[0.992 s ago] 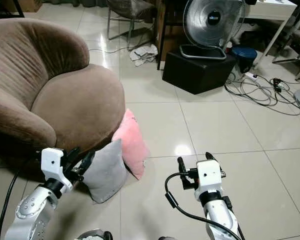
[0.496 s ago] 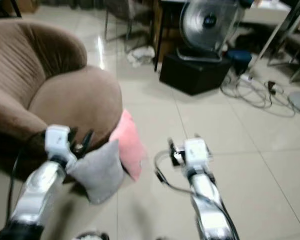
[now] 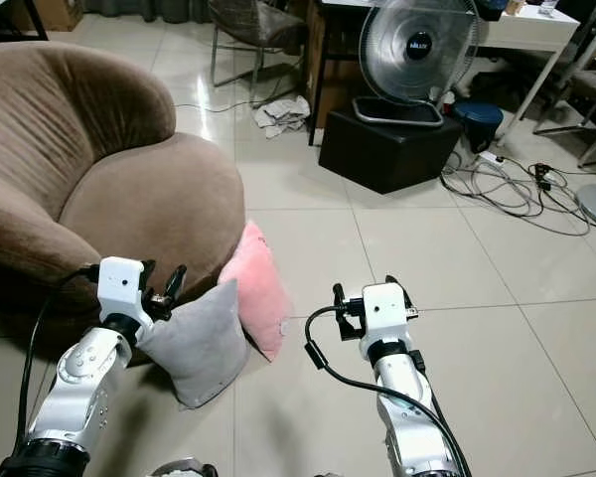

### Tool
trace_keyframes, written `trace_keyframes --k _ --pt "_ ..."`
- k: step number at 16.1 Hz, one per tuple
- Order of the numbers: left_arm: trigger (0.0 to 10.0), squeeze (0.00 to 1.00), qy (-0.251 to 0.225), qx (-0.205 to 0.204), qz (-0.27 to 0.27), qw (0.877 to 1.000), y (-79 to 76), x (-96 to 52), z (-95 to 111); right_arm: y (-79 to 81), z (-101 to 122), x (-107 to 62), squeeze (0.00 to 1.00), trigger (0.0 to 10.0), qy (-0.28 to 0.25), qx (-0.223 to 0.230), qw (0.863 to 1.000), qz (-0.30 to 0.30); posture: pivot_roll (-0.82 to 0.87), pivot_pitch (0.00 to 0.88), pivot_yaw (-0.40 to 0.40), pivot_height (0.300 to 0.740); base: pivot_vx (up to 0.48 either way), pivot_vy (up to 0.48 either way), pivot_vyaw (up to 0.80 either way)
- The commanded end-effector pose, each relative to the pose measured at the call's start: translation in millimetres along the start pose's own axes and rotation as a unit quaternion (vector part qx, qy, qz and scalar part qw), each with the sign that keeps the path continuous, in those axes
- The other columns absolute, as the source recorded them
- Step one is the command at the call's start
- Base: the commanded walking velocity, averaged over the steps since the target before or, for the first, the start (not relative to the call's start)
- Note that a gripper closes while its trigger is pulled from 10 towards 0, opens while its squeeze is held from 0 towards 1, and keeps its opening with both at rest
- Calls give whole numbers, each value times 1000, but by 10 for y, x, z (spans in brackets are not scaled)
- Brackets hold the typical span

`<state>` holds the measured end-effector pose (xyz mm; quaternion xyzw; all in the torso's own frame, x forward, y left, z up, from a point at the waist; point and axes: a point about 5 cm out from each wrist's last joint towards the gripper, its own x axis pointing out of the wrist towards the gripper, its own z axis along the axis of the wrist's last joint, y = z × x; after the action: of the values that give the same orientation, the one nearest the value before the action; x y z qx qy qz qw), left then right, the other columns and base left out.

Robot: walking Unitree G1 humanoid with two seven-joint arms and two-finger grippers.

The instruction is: Move the pillow to the sofa from floor

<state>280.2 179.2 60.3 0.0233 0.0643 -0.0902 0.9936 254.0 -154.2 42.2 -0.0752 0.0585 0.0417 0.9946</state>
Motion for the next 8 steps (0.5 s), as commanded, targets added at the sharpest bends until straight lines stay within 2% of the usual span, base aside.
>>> trace_keyframes --k 1,4,8 --pt "10000 0 -1 -10 -6 1000 -24 -9 -19 -34 -10 -17 0 10000 -3 4 1000 -10 158 26 -50 740 0 0 0" --pt "10000 0 -13 -15 -10 1000 -53 4 13 -31 -11 -16 0 10000 -5 5 1000 -13 157 29 -48 740 0 0 0" --pt "10000 0 -4 1 -8 1000 -45 15 -13 -26 -23 -21 0 10000 -3 3 1000 -10 156 31 -50 740 0 0 0"
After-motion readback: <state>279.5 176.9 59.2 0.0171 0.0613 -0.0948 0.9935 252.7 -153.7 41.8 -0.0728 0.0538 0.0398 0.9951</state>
